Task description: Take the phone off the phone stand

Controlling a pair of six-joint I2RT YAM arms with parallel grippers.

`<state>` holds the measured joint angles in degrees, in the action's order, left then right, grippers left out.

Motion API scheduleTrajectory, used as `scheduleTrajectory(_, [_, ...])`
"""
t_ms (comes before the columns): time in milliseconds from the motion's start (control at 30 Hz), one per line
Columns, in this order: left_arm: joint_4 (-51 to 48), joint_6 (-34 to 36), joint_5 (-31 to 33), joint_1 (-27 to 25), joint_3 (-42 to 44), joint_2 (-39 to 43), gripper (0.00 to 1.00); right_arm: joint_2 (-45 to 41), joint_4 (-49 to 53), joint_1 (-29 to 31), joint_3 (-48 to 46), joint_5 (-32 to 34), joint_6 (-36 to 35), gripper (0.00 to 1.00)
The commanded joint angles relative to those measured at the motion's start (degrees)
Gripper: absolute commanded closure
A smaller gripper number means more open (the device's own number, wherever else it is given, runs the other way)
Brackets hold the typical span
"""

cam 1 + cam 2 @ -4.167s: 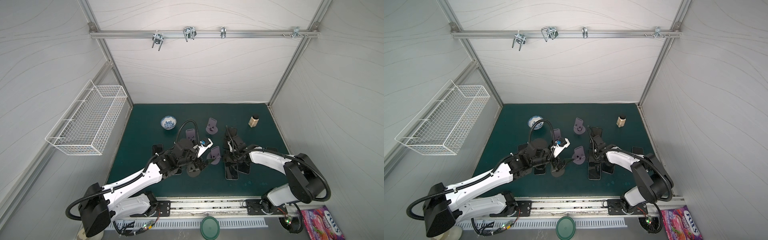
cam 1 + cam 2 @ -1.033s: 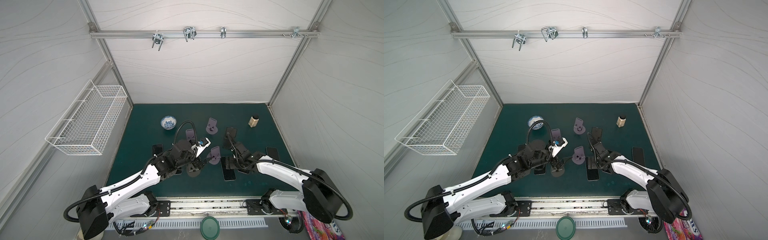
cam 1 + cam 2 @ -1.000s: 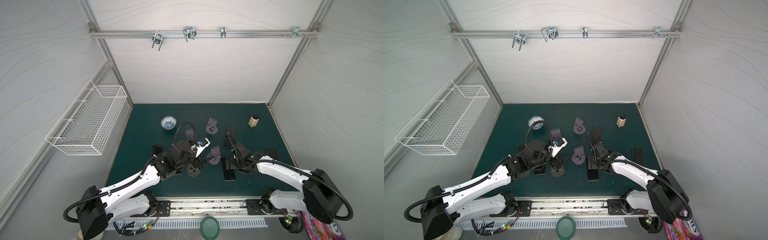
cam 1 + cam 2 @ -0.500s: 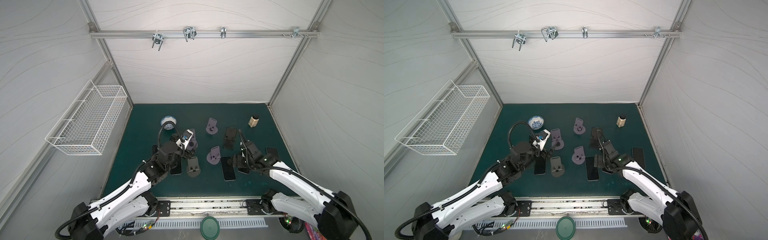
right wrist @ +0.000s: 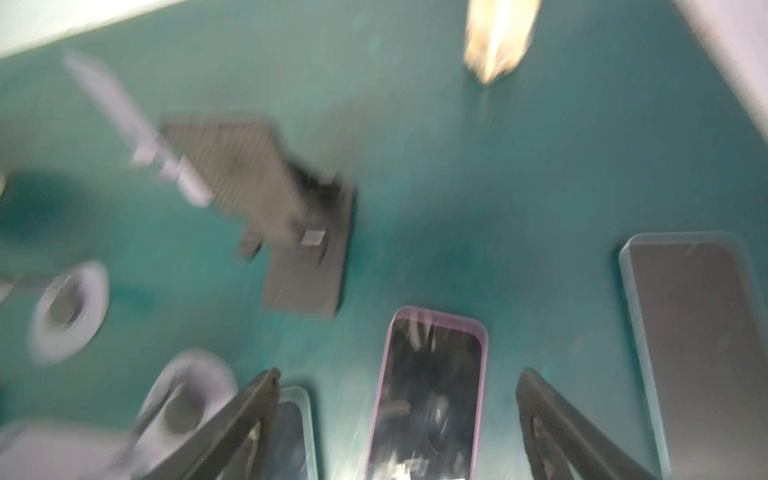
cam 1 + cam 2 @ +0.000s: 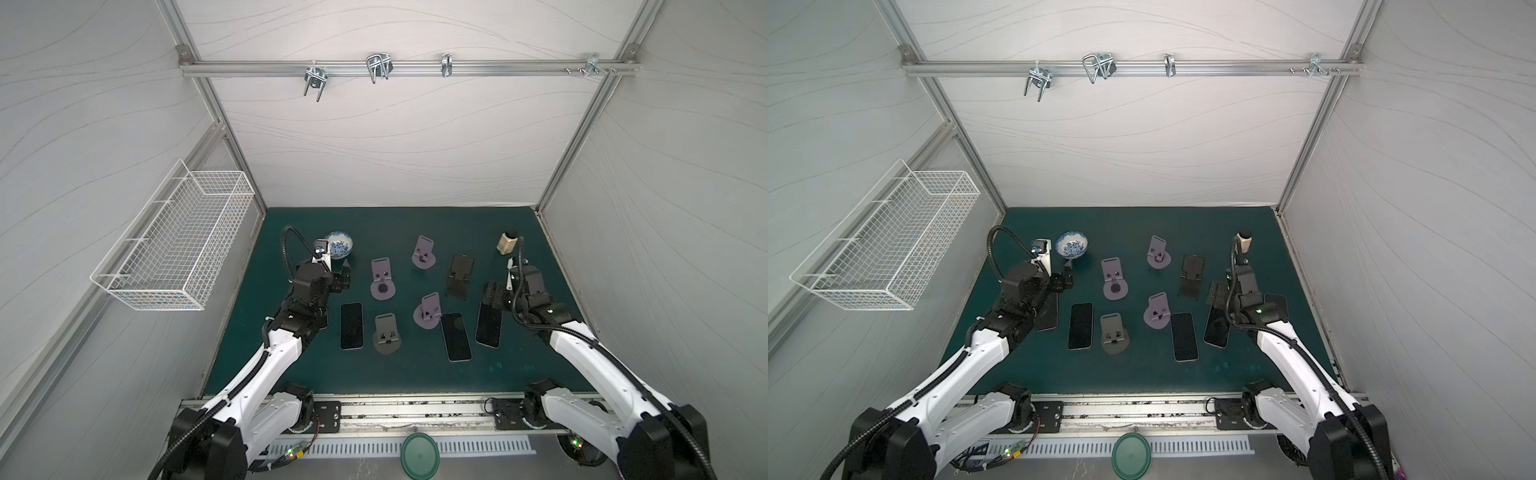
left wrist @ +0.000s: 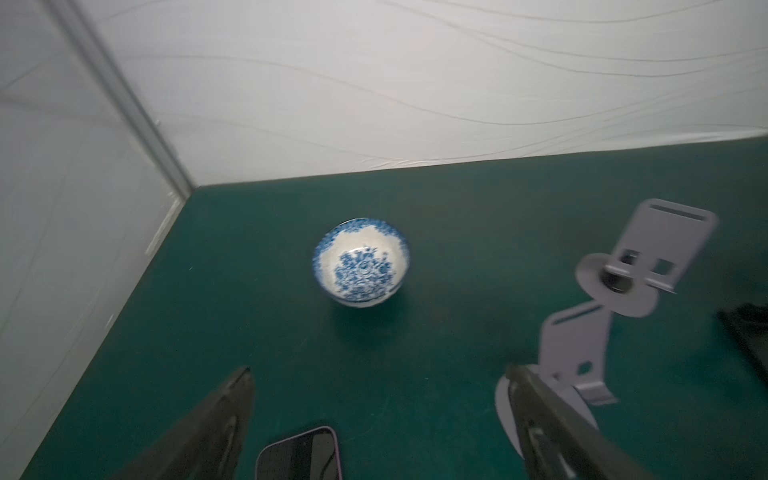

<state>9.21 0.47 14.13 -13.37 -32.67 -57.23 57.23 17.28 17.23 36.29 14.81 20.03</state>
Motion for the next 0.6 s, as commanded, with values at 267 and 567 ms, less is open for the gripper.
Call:
scheduleTrajectory(267, [14.4, -2.3, 7.9, 10.7, 5.0, -13.1, 0.04, 11.8, -47.1, -8.5, -13.8, 0.2, -17.3, 0.06])
scheduleTrajectory(567, [23.3, -3.8, 8.8, 12.0, 10.7, -16.1, 0.04, 21.9, -65.8, -10.2, -17.9, -10.3, -22.2, 0.06])
